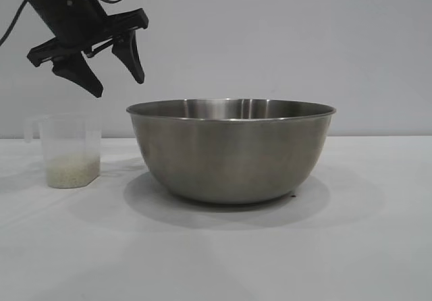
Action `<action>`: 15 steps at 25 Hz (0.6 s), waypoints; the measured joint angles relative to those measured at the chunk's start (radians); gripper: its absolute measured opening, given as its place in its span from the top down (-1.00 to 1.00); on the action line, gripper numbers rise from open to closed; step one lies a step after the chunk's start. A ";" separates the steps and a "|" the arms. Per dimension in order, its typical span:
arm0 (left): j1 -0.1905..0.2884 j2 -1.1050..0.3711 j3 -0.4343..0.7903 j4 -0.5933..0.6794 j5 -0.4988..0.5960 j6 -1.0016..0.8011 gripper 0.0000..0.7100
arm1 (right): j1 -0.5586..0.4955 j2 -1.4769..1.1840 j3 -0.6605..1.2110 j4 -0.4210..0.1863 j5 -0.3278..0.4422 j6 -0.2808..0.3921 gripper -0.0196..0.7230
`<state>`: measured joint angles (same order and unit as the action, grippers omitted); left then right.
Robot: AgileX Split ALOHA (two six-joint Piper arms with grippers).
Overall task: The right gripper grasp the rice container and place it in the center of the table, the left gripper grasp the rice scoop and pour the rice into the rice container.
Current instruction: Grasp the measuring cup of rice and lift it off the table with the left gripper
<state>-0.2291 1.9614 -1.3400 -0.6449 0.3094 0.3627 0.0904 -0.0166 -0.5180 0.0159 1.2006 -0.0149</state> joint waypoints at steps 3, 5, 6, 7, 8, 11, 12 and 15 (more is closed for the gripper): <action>0.000 0.000 0.000 0.000 0.000 0.000 -0.28 | 0.000 0.000 0.017 0.002 -0.033 0.000 -0.51; 0.000 0.000 0.000 0.000 0.002 0.000 -0.28 | 0.000 0.000 0.026 0.006 -0.047 0.000 -0.51; 0.000 0.000 0.000 0.000 0.004 0.000 -0.28 | 0.000 0.000 0.028 0.008 -0.052 0.000 -0.51; 0.000 0.000 0.000 0.000 0.003 0.000 -0.28 | 0.000 0.000 0.028 0.009 -0.052 0.000 -0.51; 0.000 0.000 0.000 0.000 0.003 0.000 -0.28 | 0.000 0.000 0.028 0.011 -0.054 0.000 -0.51; 0.000 0.000 0.000 0.008 0.003 0.000 -0.28 | 0.000 0.000 0.028 0.011 -0.054 0.000 -0.51; 0.000 0.000 0.000 0.009 0.003 0.000 -0.28 | 0.000 0.000 0.028 0.011 -0.054 0.000 -0.51; 0.000 -0.009 0.000 0.015 0.003 0.000 -0.28 | 0.000 0.000 0.028 0.011 -0.056 0.000 -0.51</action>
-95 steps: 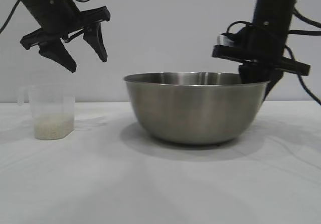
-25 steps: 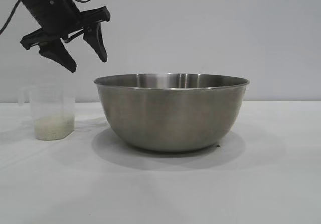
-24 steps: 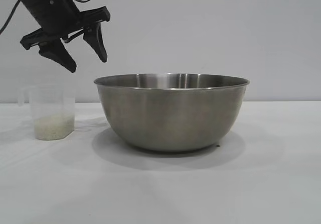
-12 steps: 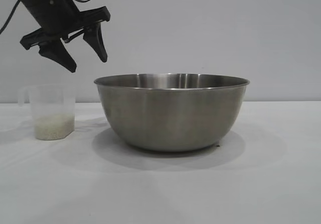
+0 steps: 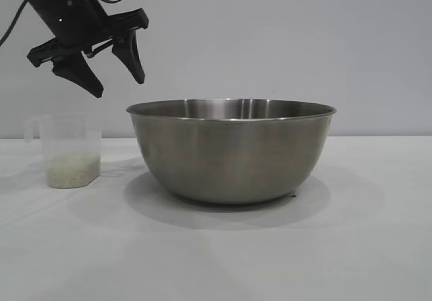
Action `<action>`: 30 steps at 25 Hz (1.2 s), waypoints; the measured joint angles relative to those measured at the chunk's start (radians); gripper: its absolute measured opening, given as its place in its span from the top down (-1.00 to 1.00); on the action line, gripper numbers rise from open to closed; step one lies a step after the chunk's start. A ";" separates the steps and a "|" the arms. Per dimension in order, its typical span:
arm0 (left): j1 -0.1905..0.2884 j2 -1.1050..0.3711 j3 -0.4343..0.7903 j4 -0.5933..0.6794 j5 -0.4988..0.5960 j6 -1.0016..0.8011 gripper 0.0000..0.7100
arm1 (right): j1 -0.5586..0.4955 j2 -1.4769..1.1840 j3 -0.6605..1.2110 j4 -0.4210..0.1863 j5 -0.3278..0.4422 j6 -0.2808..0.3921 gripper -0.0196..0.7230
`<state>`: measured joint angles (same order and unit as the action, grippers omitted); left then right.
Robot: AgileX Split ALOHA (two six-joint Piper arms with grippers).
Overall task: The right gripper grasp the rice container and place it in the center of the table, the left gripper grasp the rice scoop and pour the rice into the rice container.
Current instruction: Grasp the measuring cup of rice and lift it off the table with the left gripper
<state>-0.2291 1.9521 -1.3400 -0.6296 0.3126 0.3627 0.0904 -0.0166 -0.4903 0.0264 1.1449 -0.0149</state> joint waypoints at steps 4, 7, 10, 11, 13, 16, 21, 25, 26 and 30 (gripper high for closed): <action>0.000 -0.068 0.000 0.051 0.028 0.000 -0.28 | 0.000 0.000 0.002 0.000 -0.002 0.000 -0.51; 0.000 -0.147 0.000 0.146 0.079 0.000 -0.28 | 0.000 0.000 0.002 0.000 -0.001 0.000 -0.51; 0.000 -0.234 0.000 0.258 0.155 -0.020 -0.28 | 0.000 0.000 0.002 0.000 -0.001 0.000 -0.51; 0.000 -0.271 0.000 0.298 0.182 -0.044 -0.28 | 0.000 0.000 0.002 0.000 -0.001 0.000 -0.51; 0.000 -0.328 0.000 0.380 0.235 -0.100 -0.28 | 0.000 0.000 0.002 0.002 -0.002 0.000 -0.51; 0.000 -0.412 0.000 0.465 0.317 -0.202 -0.28 | 0.000 0.000 0.002 0.002 -0.002 0.000 -0.51; 0.000 -0.516 0.000 0.510 0.474 -0.282 -0.28 | 0.000 0.000 0.002 0.002 -0.002 0.000 -0.51; 0.000 -0.572 0.036 0.518 0.569 -0.333 -0.28 | 0.000 0.000 0.002 0.002 -0.002 0.000 -0.51; 0.000 -0.590 0.064 0.521 0.572 -0.341 -0.28 | 0.000 0.000 0.002 0.002 -0.002 0.000 -0.51; 0.000 -0.670 0.228 0.521 0.548 -0.361 -0.28 | 0.000 0.000 0.002 0.002 -0.002 0.000 -0.51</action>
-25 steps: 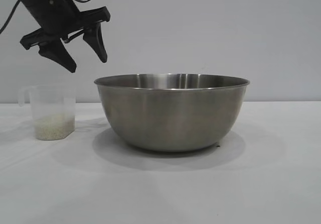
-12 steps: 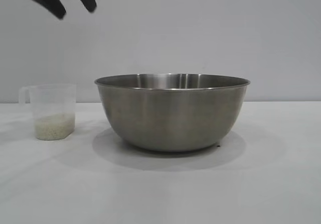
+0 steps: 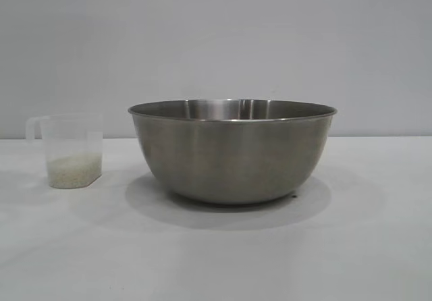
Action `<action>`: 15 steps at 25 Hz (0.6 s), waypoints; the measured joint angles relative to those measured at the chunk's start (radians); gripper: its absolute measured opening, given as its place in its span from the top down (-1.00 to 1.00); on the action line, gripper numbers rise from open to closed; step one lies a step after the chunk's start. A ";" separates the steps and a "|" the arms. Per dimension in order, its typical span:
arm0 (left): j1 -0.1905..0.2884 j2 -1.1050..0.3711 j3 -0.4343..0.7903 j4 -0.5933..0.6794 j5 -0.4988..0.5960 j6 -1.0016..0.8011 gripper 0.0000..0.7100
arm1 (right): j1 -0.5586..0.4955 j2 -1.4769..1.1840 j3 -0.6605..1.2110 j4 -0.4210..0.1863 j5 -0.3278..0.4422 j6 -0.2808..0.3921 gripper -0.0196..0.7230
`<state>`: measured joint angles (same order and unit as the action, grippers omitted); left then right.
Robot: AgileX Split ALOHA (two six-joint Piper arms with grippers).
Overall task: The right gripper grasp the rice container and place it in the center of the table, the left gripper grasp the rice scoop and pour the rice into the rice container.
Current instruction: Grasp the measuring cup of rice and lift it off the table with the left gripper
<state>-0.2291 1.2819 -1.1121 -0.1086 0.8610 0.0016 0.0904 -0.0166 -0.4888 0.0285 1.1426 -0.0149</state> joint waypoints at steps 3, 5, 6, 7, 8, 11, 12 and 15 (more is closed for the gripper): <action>0.000 -0.061 0.128 -0.002 -0.082 -0.006 -0.28 | 0.000 0.000 0.000 0.000 0.000 0.000 -0.51; 0.000 -0.100 0.222 -0.011 -0.151 -0.006 -0.28 | 0.000 0.000 0.000 0.000 0.000 0.000 -0.51; 0.000 -0.121 0.261 -0.015 -0.195 -0.006 -0.28 | 0.000 0.000 0.000 0.000 0.000 0.000 -0.51; 0.000 -0.139 0.308 -0.017 -0.242 -0.006 -0.28 | 0.000 0.000 0.000 0.000 0.000 0.000 -0.51; 0.000 -0.159 0.354 -0.021 -0.285 -0.006 -0.28 | 0.000 0.000 0.000 0.000 0.000 0.000 -0.51; 0.000 -0.214 0.479 -0.030 -0.432 -0.006 -0.28 | 0.000 0.000 0.000 0.000 0.000 0.000 -0.51; 0.000 -0.232 0.520 -0.035 -0.486 -0.006 -0.28 | 0.000 0.000 0.000 0.000 0.000 0.000 -0.51; 0.000 -0.260 0.637 -0.055 -0.660 -0.006 -0.28 | 0.000 0.000 0.000 0.000 0.000 0.000 -0.51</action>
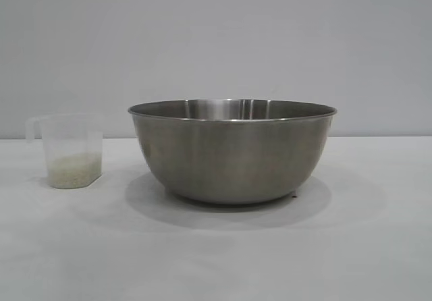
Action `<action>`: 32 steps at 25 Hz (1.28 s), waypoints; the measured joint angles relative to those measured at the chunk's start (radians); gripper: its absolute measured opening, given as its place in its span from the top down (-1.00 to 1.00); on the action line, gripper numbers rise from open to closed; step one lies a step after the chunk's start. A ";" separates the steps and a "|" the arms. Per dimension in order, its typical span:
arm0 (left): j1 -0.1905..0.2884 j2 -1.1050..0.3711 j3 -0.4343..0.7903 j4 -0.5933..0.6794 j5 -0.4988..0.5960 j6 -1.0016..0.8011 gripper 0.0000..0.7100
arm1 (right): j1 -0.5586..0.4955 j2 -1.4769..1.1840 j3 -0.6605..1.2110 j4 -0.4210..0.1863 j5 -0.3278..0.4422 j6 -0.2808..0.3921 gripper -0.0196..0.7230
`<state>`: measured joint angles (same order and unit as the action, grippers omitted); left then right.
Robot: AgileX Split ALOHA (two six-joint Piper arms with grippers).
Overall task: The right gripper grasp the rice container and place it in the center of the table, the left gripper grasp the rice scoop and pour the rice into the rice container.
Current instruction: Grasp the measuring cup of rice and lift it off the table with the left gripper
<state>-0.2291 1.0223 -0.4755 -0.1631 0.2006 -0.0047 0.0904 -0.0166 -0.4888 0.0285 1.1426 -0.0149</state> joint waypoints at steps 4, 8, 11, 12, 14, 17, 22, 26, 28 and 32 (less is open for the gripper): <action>0.000 -0.006 0.165 -0.004 -0.280 -0.004 -0.28 | 0.000 0.000 0.000 0.000 0.000 0.000 -0.51; 0.000 -0.006 0.290 0.004 -0.525 -0.040 -0.28 | 0.000 0.000 0.000 0.000 0.000 0.000 -0.51; 0.000 -0.006 0.345 0.060 -0.668 -0.049 -0.28 | 0.000 0.000 0.000 0.000 0.000 0.000 -0.51; 0.000 -0.002 0.356 0.087 -0.700 -0.051 -0.28 | 0.000 0.000 0.000 0.000 0.000 0.000 -0.51; 0.000 0.029 0.366 0.128 -0.747 -0.051 -0.28 | 0.000 0.000 0.000 0.000 0.000 0.000 -0.51; 0.000 0.114 0.373 0.152 -0.814 -0.051 -0.28 | 0.000 0.000 0.000 0.000 0.000 0.000 -0.51; 0.000 0.355 0.416 0.155 -1.138 -0.051 -0.28 | 0.000 0.000 0.000 0.000 0.000 0.000 -0.51; 0.000 0.595 0.419 0.156 -1.317 -0.051 -0.28 | 0.000 0.000 0.000 0.000 0.000 0.000 -0.51; 0.000 0.707 0.397 0.156 -1.330 -0.059 -0.28 | 0.000 0.000 0.000 0.000 0.000 0.000 -0.51; 0.000 0.810 0.343 0.156 -1.335 -0.105 -0.28 | 0.000 0.000 0.000 0.002 0.000 0.000 -0.51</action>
<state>-0.2291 1.8324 -0.1328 -0.0069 -1.1340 -0.1094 0.0904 -0.0166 -0.4888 0.0306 1.1426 -0.0149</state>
